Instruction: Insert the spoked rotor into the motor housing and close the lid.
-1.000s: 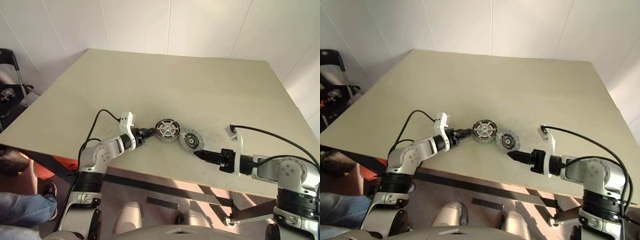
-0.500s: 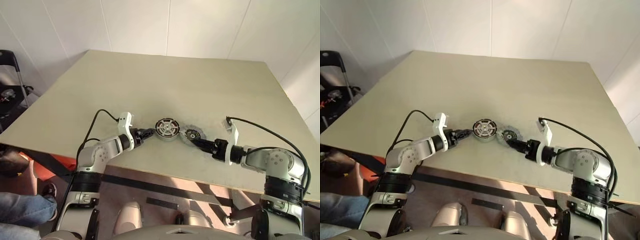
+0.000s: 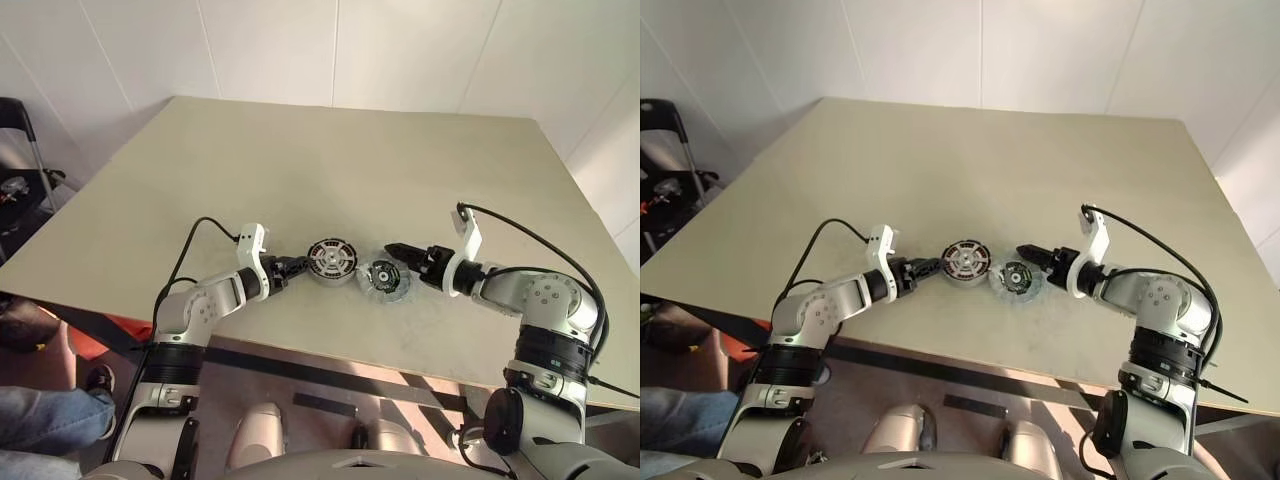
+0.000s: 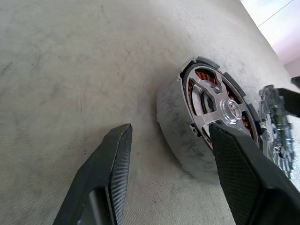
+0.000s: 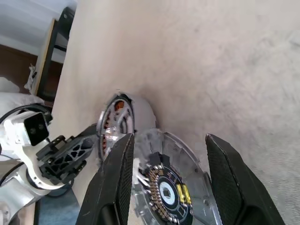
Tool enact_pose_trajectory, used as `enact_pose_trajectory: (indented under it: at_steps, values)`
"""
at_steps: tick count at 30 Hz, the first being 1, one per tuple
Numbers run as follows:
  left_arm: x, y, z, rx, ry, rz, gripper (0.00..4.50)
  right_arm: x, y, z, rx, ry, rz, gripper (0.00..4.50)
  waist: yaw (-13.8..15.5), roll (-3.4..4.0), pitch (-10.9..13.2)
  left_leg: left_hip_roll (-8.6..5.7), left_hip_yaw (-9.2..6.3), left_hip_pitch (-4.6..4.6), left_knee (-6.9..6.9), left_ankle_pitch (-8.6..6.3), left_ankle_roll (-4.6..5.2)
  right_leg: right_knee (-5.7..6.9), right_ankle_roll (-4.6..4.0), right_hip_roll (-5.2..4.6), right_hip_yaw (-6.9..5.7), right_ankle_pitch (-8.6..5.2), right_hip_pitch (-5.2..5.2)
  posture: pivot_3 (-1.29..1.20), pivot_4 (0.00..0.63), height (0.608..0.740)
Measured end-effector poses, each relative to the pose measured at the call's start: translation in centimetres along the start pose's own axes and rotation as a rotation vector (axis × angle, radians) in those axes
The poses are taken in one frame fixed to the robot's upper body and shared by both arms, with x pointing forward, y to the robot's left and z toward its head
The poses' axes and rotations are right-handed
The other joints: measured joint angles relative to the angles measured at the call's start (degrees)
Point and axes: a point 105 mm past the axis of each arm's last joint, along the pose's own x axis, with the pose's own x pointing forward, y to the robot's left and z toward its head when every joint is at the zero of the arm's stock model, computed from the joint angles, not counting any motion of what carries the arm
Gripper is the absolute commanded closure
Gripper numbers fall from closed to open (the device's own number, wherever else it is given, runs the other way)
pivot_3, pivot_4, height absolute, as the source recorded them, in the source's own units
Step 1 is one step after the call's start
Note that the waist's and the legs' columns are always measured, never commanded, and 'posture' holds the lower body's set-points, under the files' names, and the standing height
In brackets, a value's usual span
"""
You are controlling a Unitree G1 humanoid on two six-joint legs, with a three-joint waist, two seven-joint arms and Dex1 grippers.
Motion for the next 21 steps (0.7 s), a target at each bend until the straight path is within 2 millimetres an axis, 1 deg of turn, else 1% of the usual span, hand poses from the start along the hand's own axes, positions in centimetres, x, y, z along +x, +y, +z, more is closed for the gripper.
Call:
enact_pose_trajectory:
  at_steps: [2,5,7,10,12,16,21]
  values:
    - [0.0,0.0,0.0,0.000,0.001,-0.001,1.73,0.1,1.1,0.1,-0.039,0.021,0.019,1.82,0.1,-0.01,0.0,-0.01,0.00,0.05,-0.07,0.03,-0.05,-0.03,0.29,0.00,0.00,-0.17,0.05,0.00,0.000,0.740]
    - [0.1,-0.1,0.0,-0.001,0.001,-0.002,1.73,-0.1,1.3,-0.7,-0.072,0.078,0.007,1.82,0.2,-0.01,0.0,-0.03,-0.01,0.05,-0.10,0.03,-0.05,-0.06,0.29,0.00,0.00,-0.17,0.06,0.00,0.000,0.740]
    - [0.1,-0.1,-0.1,-0.001,0.002,-0.004,1.73,-0.7,0.6,-1.7,-0.088,0.125,-0.020,1.82,0.3,-0.02,0.0,-0.03,-0.01,0.04,-0.14,0.03,-0.05,-0.09,0.24,0.00,0.00,-0.14,0.07,0.00,0.000,0.740]
    - [0.0,0.0,0.0,0.000,0.001,-0.001,1.73,-1.5,-1.1,-3.6,-0.086,0.197,-0.080,1.82,0.5,-0.01,0.0,-0.04,-0.01,0.04,-0.17,0.03,-0.06,-0.08,0.25,0.00,0.01,-0.14,0.04,0.00,0.000,0.740]
    - [0.1,0.0,0.0,0.001,0.000,0.000,1.73,-1.7,-1.6,-4.3,-0.090,0.222,-0.096,1.82,0.5,-0.01,0.0,-0.04,-0.01,0.07,-0.17,0.05,-0.09,-0.07,0.36,0.00,0.01,-0.21,0.06,0.00,0.000,0.740]
    - [0.1,0.0,0.0,0.002,0.003,0.002,1.73,-2.0,-2.1,-4.4,-0.111,0.220,-0.096,1.82,0.6,-0.02,0.0,-0.05,-0.01,0.20,-0.16,0.06,-0.10,-0.09,0.41,-0.01,0.01,-0.23,0.19,0.00,0.000,0.740]
    - [0.1,0.1,0.0,0.007,0.003,0.005,1.73,-2.4,-2.1,-4.4,-0.109,0.222,-0.089,1.82,0.7,-0.02,0.0,-0.05,-0.01,0.19,-0.16,0.06,-0.10,-0.09,0.40,-0.01,0.01,-0.23,0.19,0.00,0.000,0.740]
